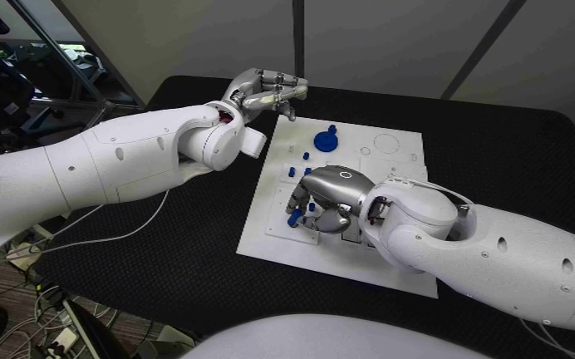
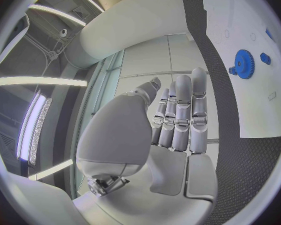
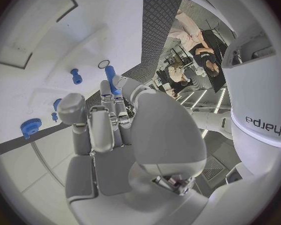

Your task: Assemble the parts on the task board

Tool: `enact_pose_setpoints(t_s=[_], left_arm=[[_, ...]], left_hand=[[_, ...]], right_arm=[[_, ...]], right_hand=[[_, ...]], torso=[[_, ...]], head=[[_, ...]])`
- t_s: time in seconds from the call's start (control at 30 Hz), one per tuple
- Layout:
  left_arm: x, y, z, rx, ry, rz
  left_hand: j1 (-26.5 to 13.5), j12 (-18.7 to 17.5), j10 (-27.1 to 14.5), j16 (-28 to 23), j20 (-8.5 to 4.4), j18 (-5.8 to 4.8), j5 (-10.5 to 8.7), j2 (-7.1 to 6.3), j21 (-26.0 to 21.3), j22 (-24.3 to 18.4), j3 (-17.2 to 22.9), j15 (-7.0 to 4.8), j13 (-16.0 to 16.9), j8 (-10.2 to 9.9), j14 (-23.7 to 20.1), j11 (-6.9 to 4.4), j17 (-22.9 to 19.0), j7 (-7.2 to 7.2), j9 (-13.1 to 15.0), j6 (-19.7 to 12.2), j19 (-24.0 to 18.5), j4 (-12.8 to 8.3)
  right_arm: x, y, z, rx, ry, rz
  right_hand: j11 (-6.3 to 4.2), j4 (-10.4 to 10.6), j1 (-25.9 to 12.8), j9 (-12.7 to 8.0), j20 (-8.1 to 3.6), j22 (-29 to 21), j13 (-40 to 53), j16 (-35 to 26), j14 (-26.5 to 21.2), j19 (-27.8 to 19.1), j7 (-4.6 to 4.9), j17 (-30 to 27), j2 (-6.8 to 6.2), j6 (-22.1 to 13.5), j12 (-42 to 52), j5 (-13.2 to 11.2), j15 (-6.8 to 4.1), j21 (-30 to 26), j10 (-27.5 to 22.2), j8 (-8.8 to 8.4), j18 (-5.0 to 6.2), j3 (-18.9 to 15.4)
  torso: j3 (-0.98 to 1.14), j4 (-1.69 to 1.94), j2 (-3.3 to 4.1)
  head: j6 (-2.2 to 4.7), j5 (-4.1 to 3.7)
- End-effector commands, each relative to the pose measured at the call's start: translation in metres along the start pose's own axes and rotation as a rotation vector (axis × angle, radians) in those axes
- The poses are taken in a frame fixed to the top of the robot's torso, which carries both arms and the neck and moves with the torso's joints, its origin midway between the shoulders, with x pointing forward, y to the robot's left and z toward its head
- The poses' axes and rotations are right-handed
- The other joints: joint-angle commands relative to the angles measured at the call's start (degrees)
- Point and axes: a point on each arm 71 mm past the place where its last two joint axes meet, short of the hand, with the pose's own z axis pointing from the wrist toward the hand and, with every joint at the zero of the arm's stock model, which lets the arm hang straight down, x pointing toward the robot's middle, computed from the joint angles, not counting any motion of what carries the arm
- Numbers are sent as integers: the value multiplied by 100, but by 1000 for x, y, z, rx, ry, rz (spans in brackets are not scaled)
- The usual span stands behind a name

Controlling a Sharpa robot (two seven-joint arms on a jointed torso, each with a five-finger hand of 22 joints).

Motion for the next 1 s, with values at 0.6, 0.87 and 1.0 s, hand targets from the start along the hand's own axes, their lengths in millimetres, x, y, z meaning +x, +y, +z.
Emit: enact_pose_setpoints(t_s=[0.6, 0.87, 1.0], left_arm=[[0, -1, -1, 3, 10, -4], [0, -1, -1, 2, 11, -4], [0, -1, -1, 1, 11, -4]], left_hand=[[-9, 29, -45, -23, 21, -69, 13, 64, -33, -6, -30, 34, 9, -2, 2, -11, -6, 13, -7, -39, 38, -5], [-13, 33, -53, -23, 23, -70, 13, 66, -38, -10, -35, 37, 10, -4, 2, -9, -8, 16, -8, -48, 41, -1], [-13, 33, -53, -23, 23, -70, 13, 66, -38, -10, -35, 37, 10, -4, 2, -9, -8, 16, -8, -48, 41, -1]], right_arm=[[3, 0, 4, 36, 38, -84], [5, 5, 6, 29, 39, -92], [7, 6, 6, 20, 43, -92]], right_hand=[[30, 15, -44, 9, -18, 4, 3, 26, 220, -10, 24, 8, 13, 31, -14, 32, -7, 28, 10, 30, -24, -13], [30, 11, -52, 8, -17, -11, 5, 14, 215, -23, 23, -15, 0, 26, -19, 37, -9, 17, 7, 26, -20, -25], [71, 37, -137, -26, -2, -32, -24, 13, 210, -47, 67, -21, -54, -106, -116, 55, 23, -2, -139, -56, -19, -69]], torso=[[1, 3, -2], [-2, 2, -3], [-5, 8, -4]], head=[[-15, 15], [-6, 13], [-7, 14]])
